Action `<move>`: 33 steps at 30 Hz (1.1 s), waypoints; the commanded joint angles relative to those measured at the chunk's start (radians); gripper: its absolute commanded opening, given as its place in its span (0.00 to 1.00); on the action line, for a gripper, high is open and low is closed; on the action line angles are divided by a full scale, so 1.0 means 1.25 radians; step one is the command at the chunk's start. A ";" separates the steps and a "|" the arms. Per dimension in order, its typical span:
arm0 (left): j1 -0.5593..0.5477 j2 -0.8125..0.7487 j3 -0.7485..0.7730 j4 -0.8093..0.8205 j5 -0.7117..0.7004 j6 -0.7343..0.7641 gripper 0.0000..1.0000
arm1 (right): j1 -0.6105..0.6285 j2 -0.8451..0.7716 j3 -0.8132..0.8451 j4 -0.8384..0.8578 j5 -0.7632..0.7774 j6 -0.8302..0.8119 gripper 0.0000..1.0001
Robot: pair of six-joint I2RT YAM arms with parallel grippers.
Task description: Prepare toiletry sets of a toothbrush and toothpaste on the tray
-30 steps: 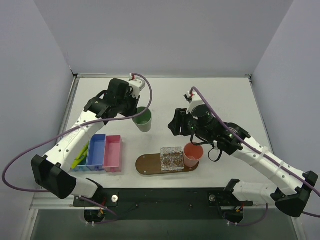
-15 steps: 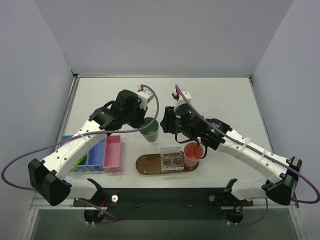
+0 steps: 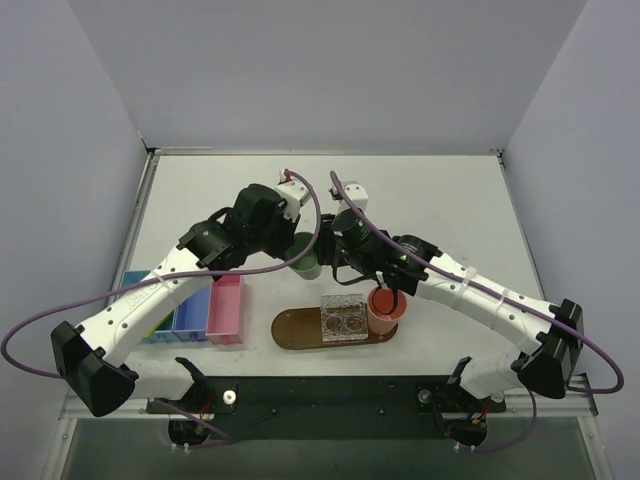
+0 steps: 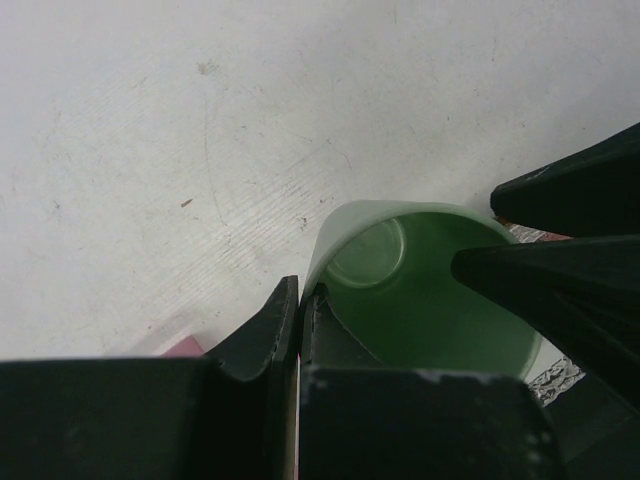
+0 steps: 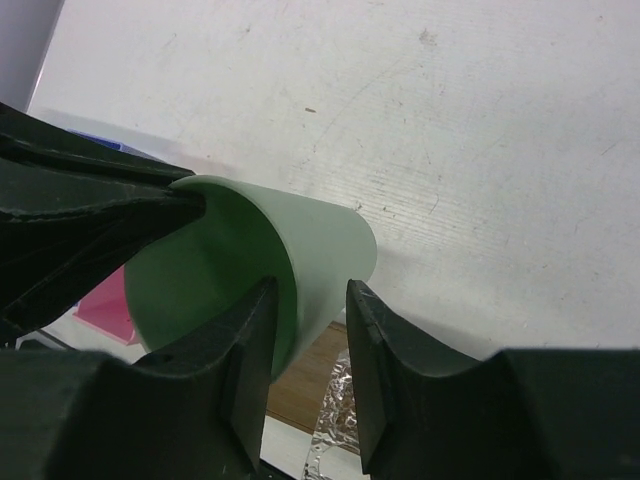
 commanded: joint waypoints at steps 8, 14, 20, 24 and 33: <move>-0.028 -0.019 -0.011 0.083 -0.010 -0.006 0.00 | 0.020 0.065 0.051 -0.024 0.085 -0.005 0.14; -0.029 -0.039 -0.028 0.114 -0.005 0.003 0.00 | 0.020 0.074 0.057 -0.021 0.090 -0.005 0.00; -0.029 -0.084 -0.061 0.160 0.013 0.015 0.19 | 0.019 0.063 0.051 -0.002 0.096 -0.012 0.00; -0.027 -0.108 -0.076 0.174 0.024 0.029 0.49 | 0.012 0.052 0.042 0.008 0.098 -0.016 0.00; 0.055 -0.158 -0.109 0.210 0.053 0.039 0.77 | -0.024 -0.014 0.015 0.018 0.098 -0.039 0.00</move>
